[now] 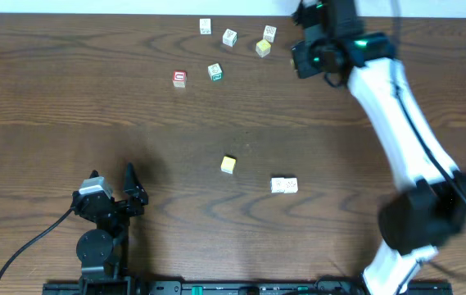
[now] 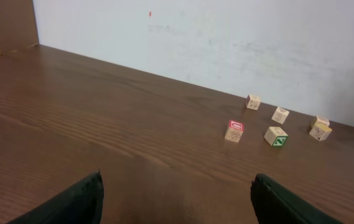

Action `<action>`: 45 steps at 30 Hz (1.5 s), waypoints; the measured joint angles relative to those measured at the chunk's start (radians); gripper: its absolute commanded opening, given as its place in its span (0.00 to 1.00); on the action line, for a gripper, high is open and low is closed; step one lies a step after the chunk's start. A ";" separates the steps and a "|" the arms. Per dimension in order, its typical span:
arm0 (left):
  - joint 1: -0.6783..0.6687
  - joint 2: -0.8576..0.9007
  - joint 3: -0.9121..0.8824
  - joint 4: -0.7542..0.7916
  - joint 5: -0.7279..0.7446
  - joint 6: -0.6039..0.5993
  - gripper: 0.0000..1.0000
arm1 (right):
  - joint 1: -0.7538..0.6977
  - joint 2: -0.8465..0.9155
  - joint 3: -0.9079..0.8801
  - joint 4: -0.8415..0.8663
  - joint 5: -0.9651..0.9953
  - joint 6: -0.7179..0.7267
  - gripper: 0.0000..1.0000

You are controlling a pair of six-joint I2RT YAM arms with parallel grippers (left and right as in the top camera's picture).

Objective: Lift 5 blocks

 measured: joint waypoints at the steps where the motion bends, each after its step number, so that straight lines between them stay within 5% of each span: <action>1: 0.000 0.000 0.000 0.000 0.000 0.000 0.76 | 0.000 -0.063 0.003 -0.038 0.008 0.008 0.01; 14: 0.000 0.000 0.000 0.000 0.000 0.000 0.76 | -0.007 -0.607 0.002 -0.589 0.209 0.153 0.01; 21: 0.000 0.000 0.000 0.000 0.000 0.000 0.76 | -0.008 -0.984 -0.144 -0.734 0.271 0.261 0.06; 26: 0.000 0.000 0.000 0.000 0.000 0.000 0.76 | -0.008 -1.189 -0.426 -0.668 0.281 0.351 0.17; 31: 0.000 0.000 0.000 -0.001 0.000 0.000 0.76 | -0.008 -1.214 -0.669 -0.403 0.257 0.383 0.20; 35: 0.000 0.000 0.000 -0.001 0.000 0.000 0.76 | -0.008 -1.137 -0.716 -0.231 0.224 0.383 0.17; 45: 0.000 0.000 0.000 -0.001 0.000 0.000 0.76 | -0.008 -0.969 -0.721 -0.154 0.214 0.366 0.08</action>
